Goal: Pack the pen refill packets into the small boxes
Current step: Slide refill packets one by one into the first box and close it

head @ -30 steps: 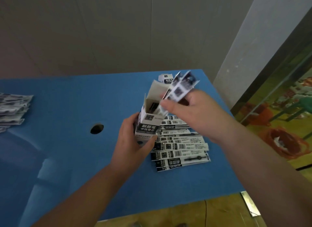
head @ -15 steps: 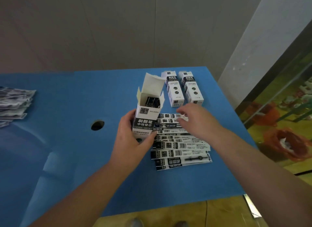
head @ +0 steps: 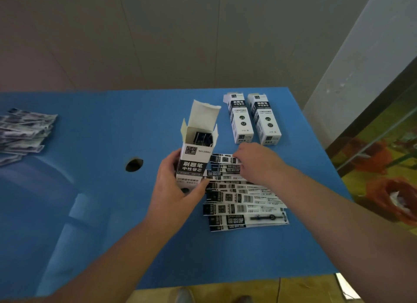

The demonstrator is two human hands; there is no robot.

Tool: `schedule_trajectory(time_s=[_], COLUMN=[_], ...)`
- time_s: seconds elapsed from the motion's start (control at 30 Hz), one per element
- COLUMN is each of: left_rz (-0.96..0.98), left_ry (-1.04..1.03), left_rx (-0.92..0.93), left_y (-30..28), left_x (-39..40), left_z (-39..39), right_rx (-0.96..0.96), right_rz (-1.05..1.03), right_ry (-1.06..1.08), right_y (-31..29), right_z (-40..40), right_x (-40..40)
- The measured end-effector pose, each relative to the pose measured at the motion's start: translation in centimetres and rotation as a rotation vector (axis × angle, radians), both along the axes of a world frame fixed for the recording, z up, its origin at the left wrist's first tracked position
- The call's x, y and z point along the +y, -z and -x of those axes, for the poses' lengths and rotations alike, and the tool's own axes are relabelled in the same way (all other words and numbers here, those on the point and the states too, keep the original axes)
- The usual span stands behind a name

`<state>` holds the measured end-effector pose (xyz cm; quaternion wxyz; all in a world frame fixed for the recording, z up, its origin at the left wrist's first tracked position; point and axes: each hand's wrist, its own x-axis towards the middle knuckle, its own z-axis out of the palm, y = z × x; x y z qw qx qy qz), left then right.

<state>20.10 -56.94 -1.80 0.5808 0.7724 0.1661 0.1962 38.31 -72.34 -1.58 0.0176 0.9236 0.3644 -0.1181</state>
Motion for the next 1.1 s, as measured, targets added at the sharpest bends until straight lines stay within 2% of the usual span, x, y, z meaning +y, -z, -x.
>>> schedule_trajectory(time_s=[0.17,0.77,1.1], left_rz=[0.015,0.010,-0.003], left_ry=[-0.007,-0.021,-0.018], left_rx=[-0.006,-0.016,-0.023], left_y=[0.0,0.9,0.9], left_x=[0.1,1.1,1.6], left_z=[-0.1,-0.9,-1.0], right_rx=[-0.043,-0.175,-0.201], right_rz=[0.038,-0.022,0.183], right_ry=[-0.043,-0.032,-0.104], right_y=[0.3,1.1,-0.2], right_z=[0.1,0.2,0.6], right_x=[0.0,-0.3,0.8])
